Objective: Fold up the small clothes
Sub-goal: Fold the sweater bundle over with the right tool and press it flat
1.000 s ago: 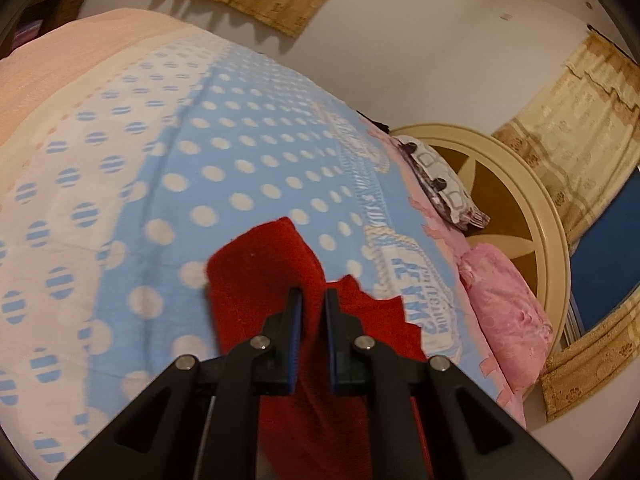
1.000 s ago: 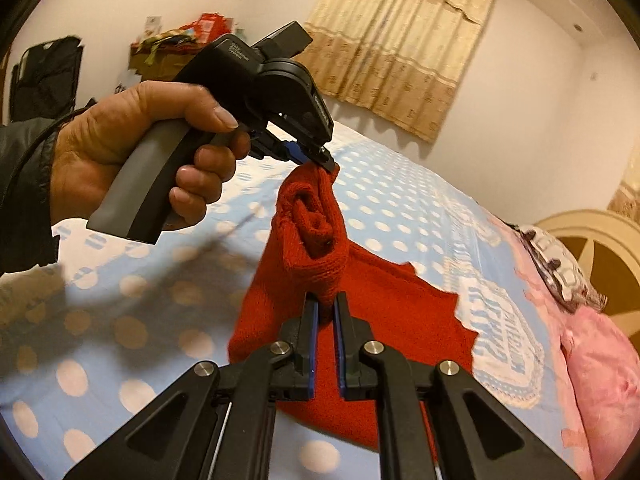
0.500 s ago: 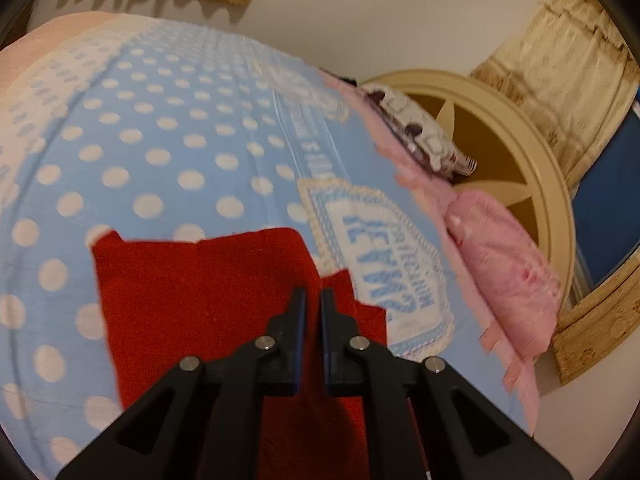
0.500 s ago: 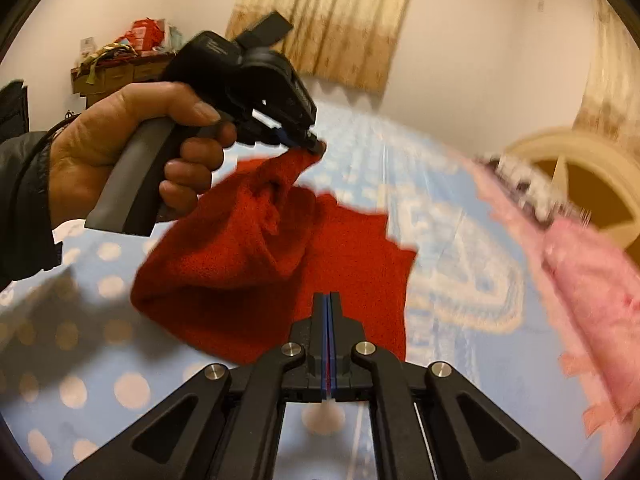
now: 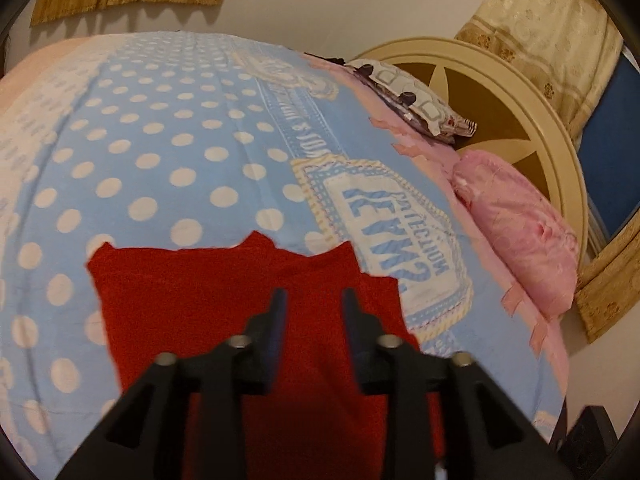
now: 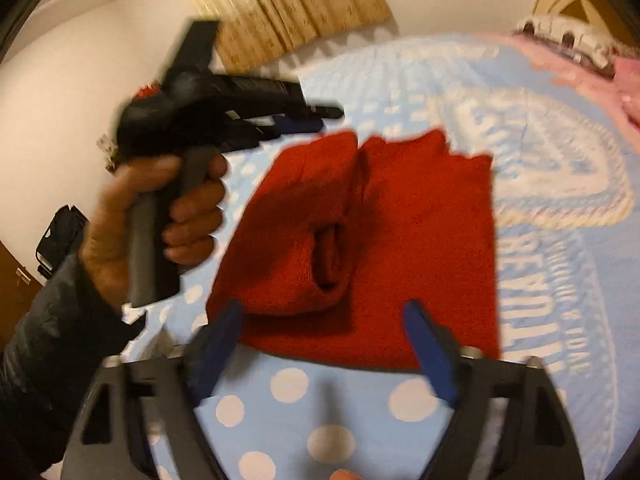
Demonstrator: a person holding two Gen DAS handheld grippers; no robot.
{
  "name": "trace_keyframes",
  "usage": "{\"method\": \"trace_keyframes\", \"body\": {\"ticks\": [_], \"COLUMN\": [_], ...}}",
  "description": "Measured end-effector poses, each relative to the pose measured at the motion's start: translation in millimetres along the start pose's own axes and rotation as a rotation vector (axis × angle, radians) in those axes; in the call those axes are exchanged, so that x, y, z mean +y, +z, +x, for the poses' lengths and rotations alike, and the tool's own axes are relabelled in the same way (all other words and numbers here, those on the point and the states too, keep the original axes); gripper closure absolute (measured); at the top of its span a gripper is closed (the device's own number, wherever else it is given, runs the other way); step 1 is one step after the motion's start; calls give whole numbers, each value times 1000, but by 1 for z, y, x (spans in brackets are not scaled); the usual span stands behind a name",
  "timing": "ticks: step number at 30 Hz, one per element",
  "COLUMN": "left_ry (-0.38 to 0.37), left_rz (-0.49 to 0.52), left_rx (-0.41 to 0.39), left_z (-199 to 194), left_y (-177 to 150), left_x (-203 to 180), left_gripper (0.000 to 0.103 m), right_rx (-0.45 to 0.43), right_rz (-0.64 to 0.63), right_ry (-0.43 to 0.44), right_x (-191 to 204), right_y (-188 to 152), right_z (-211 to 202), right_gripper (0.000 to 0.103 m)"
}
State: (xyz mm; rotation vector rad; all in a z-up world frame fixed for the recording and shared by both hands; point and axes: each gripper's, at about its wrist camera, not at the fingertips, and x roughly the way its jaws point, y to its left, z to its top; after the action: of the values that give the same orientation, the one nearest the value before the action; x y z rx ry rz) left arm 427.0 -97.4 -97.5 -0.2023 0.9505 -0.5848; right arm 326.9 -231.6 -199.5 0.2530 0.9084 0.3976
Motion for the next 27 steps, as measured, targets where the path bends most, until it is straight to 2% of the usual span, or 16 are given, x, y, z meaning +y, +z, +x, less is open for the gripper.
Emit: {"method": "trace_keyframes", "body": {"ticks": [1,5,14,20,25,27], "left_ry": [20,91,237,398,485,499], "left_rz": [6,-3,31,86,136,155], "left_rx": [10,72,170,236,258,252], "left_z": [1,12,45,74,86,86], "left_y": [-1,-2,5,7,-2,-5], "left_x": [2,12,-8,-21,-23,-25], "left_gripper": [60,49,47,47,47,51], "right_rx": [10,60,46,36,27,12], "right_rz": [8,60,68,61,62,75], "right_ry": [7,29,53,68,85,96], "right_x": [-1,-6,-8,-6,-7,-10], "right_y": [1,3,3,0,-3,-2], "right_z": [5,29,41,40,38,38], "right_gripper": [42,42,42,42,42,42]}}
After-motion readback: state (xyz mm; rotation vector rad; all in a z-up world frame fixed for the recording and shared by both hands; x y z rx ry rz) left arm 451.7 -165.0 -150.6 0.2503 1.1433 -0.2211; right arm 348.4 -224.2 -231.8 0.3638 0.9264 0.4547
